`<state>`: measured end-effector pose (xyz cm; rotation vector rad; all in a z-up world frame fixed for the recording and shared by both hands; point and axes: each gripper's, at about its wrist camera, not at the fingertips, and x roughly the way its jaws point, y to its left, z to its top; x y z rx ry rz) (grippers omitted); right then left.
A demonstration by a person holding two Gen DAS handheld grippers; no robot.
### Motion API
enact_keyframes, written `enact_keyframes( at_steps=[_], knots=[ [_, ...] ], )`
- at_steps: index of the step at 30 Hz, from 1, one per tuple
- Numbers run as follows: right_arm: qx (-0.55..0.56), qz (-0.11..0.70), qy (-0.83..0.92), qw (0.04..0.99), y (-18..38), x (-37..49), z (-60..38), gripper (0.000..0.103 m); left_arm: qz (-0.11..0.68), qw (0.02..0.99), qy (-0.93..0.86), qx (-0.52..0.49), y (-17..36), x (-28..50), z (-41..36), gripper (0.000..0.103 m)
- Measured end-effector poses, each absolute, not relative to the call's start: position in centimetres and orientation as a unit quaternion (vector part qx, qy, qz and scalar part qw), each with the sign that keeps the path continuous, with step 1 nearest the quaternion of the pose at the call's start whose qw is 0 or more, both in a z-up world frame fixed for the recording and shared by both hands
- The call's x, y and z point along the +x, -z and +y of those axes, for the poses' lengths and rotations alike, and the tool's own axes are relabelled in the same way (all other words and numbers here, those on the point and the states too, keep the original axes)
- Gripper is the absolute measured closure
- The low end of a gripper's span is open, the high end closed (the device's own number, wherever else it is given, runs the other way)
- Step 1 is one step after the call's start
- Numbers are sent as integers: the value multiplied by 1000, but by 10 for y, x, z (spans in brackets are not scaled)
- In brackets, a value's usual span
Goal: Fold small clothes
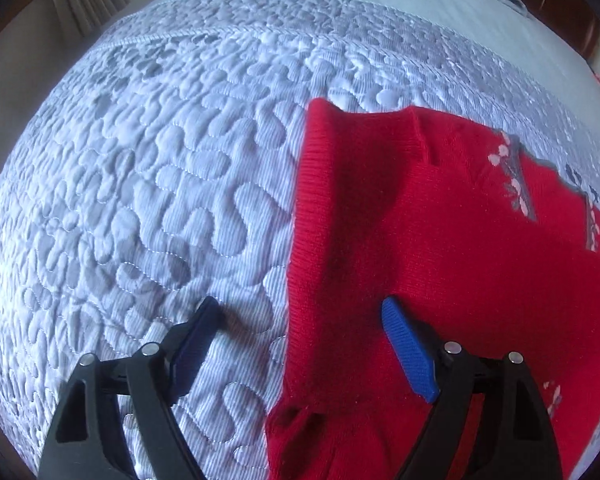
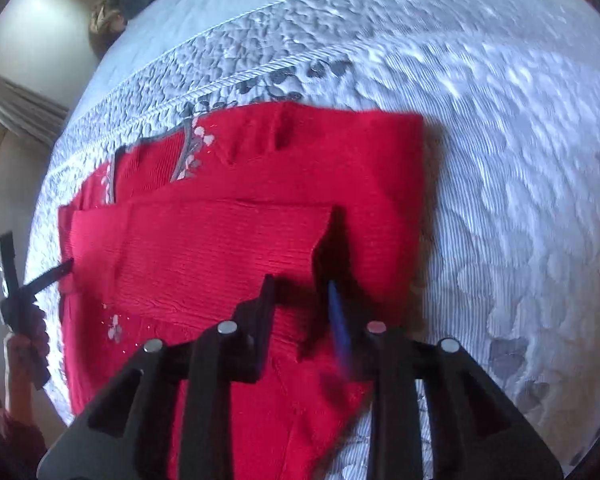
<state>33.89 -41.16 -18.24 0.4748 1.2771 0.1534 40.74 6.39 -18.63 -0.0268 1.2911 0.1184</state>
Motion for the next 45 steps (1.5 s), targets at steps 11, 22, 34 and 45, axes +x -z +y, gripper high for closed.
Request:
enact_keyframes(
  at_steps=[11, 22, 34, 45],
  knots=[
    [195, 587, -48, 784, 171, 321, -414, 72, 596, 801, -54, 3, 190, 406, 67, 10],
    [140, 624, -140, 756, 134, 115, -366, 52, 643, 762, 70, 32, 163, 227, 95, 13],
    [159, 651, -133, 730, 156, -21, -332, 51, 641, 762, 91, 11, 159, 88, 113, 13],
    [201, 645, -165, 719, 164, -22, -315, 96, 647, 756, 103, 0, 160, 50, 104, 56]
  ],
)
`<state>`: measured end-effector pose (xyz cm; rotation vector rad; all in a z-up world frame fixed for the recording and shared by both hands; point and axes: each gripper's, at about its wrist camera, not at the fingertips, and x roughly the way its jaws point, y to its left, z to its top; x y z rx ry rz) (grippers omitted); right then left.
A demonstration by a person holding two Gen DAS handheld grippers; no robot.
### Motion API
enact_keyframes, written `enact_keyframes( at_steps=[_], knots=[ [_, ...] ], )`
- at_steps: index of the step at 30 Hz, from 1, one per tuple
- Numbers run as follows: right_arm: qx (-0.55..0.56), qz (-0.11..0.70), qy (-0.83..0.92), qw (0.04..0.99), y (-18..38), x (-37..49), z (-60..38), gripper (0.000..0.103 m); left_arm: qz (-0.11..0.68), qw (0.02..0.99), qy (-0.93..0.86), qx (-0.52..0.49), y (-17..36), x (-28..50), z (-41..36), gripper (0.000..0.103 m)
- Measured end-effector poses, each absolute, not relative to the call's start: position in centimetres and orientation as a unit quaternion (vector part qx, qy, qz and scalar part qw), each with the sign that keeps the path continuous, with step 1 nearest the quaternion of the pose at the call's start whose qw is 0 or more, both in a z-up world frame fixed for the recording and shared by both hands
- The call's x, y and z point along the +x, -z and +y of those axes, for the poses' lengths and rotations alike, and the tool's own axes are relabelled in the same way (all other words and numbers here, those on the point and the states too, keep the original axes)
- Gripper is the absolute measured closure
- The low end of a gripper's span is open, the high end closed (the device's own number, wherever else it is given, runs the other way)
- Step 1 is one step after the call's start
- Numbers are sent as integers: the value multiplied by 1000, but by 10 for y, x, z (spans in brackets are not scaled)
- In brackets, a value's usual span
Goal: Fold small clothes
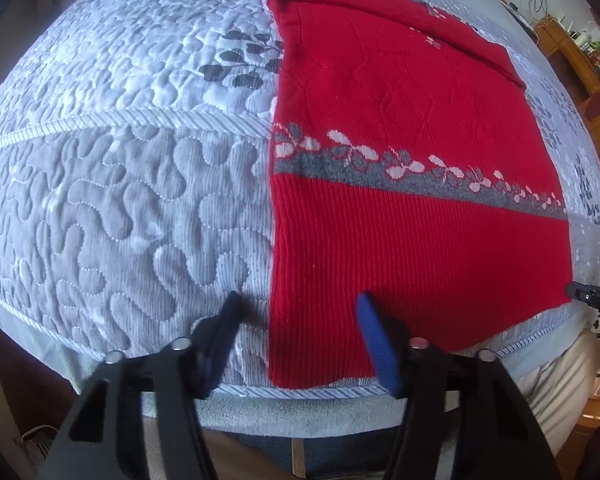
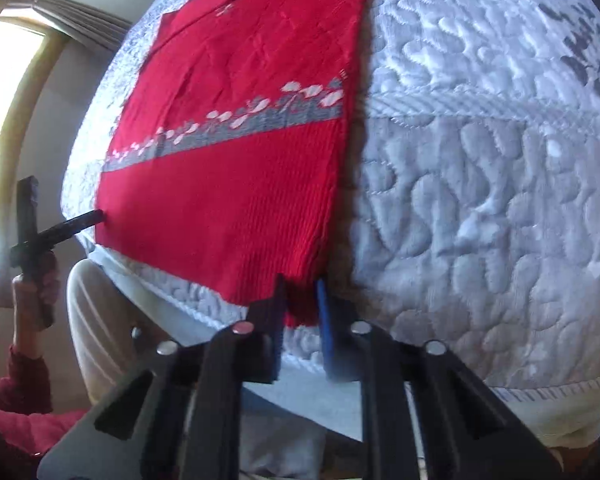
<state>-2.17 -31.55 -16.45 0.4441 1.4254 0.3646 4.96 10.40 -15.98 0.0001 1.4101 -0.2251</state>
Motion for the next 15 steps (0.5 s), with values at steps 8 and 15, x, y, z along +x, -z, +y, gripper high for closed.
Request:
enact_keyframes(
  at_steps=[8, 15],
  knots=[
    [242, 598, -208, 735, 130, -14, -324, 99, 644, 745, 145, -94, 136, 36, 134, 95],
    [237, 569, -207, 760, 93, 32, -341, 99, 598, 776, 157, -126, 91, 88, 141, 95]
  ],
)
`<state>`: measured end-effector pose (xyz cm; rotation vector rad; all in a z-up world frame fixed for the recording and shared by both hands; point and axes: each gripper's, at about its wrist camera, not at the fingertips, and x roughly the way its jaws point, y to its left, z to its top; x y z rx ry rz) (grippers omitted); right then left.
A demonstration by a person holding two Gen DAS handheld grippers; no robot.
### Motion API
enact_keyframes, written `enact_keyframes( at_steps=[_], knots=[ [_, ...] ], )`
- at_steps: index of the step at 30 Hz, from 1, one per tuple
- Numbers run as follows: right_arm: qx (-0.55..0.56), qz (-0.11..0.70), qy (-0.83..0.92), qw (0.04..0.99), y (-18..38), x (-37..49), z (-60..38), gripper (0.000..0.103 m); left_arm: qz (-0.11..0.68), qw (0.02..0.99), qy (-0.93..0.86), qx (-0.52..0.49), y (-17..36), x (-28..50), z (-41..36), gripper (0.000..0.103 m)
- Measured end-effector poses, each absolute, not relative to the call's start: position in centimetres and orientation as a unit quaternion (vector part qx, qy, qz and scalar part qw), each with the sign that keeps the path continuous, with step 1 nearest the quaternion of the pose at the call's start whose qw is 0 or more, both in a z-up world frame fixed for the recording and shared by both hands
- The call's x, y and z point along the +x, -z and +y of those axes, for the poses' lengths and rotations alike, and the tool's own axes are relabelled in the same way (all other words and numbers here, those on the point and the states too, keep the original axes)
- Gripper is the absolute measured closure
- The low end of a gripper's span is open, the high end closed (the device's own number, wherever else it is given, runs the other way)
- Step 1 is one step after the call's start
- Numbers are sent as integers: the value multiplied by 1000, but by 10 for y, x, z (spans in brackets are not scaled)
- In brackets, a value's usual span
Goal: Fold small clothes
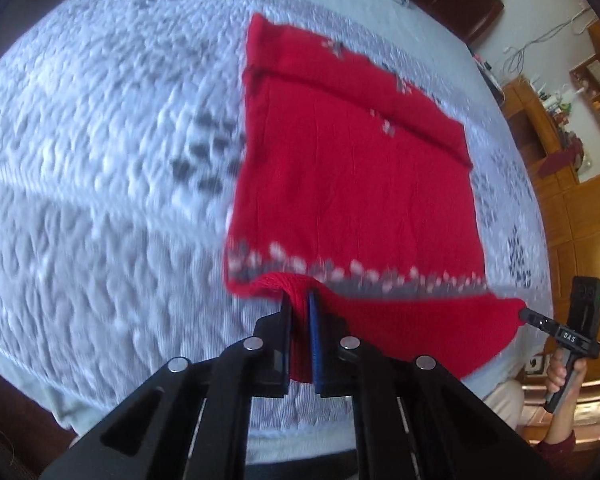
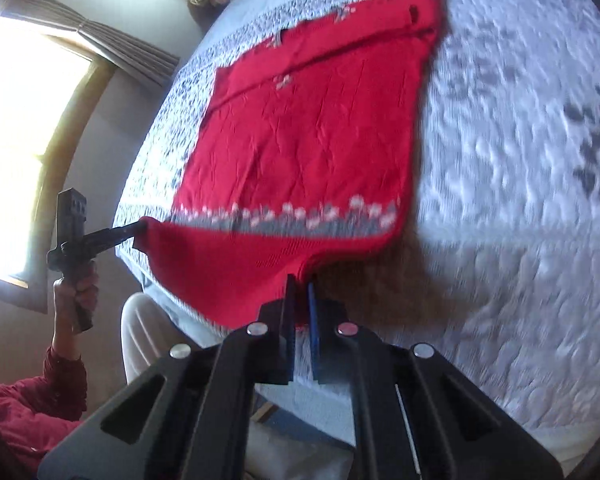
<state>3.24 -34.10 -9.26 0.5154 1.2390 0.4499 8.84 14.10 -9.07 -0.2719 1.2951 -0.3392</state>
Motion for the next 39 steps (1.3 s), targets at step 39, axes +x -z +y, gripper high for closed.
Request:
enact_keyframes(
  at_steps=[39],
  knots=[
    [202, 635, -159, 728, 157, 235, -377, 67, 607, 778, 156, -51, 144, 293, 73, 55]
  ],
)
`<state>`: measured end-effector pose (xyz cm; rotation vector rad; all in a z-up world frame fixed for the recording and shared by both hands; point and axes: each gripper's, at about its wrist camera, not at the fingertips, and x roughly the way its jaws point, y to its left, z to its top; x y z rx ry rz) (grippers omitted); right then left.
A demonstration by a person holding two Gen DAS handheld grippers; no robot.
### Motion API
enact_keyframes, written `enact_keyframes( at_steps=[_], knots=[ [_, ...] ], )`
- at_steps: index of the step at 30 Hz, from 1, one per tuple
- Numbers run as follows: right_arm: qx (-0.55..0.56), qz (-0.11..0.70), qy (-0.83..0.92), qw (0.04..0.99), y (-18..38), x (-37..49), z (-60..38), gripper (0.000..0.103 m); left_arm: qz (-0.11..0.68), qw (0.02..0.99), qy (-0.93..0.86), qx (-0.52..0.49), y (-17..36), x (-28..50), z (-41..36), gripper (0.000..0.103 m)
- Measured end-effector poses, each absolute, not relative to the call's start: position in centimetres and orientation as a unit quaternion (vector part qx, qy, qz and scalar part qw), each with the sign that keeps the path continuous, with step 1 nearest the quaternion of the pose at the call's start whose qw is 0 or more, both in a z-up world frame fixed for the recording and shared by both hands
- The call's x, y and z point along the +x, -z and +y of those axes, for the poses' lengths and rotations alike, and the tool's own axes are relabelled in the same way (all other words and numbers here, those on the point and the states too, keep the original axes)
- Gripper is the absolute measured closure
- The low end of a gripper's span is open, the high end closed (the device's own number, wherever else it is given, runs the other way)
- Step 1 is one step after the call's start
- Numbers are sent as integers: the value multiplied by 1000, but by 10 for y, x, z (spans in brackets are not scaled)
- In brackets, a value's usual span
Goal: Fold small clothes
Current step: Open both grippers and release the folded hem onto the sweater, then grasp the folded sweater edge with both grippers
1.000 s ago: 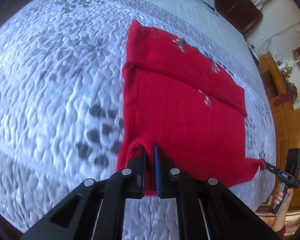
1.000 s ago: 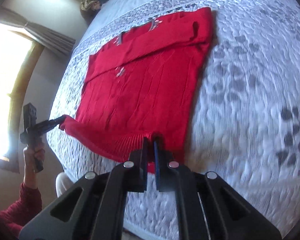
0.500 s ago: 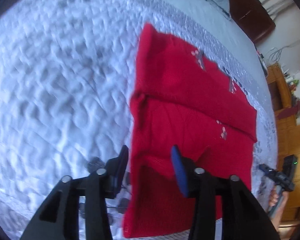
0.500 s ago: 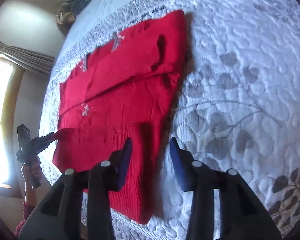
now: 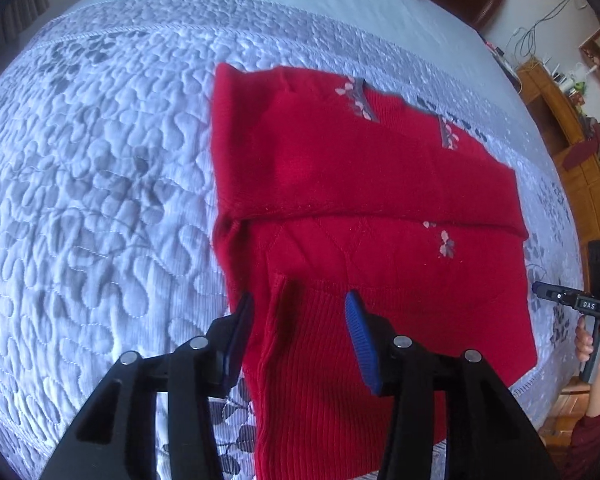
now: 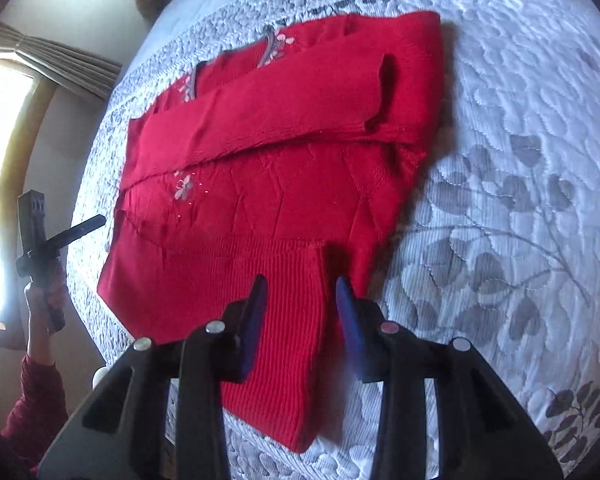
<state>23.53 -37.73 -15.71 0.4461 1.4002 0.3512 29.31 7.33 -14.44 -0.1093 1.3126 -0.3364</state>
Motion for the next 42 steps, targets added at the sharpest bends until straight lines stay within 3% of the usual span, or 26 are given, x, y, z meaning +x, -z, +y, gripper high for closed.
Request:
enact_keyframes(
  at_steps=[6, 7, 9, 10, 12, 14, 27, 36, 42],
  knots=[
    [189, 653, -167, 714, 173, 243, -367, 67, 618, 768, 166, -18, 161, 297, 61, 55],
    [180, 656, -170, 713, 174, 243, -364, 70, 618, 767, 169, -12, 163, 296, 59, 55],
    [167, 653, -176, 718, 173, 242, -359, 89, 620, 765, 175, 4, 166, 294, 55, 58],
    [164, 647, -181, 722, 170, 241, -358, 99, 621, 763, 176, 10, 168, 293, 53, 62],
    [169, 632, -194, 731, 163, 238, -358, 99, 620, 764, 178, 20, 169, 291, 53, 89],
    [169, 614, -204, 744, 152, 233, -359, 99, 619, 767, 169, 28, 169, 291, 55, 99],
    [213, 534, -203, 792, 88, 232, -392, 99, 526, 831, 171, -58, 106, 296, 86, 99],
    [211, 522, -147, 814, 63, 327, -428, 100, 488, 859, 143, -63, 68, 400, 64, 99],
    [198, 541, -103, 810, 91, 402, -432, 100, 505, 853, 117, -59, 101, 482, 43, 99]
  ],
)
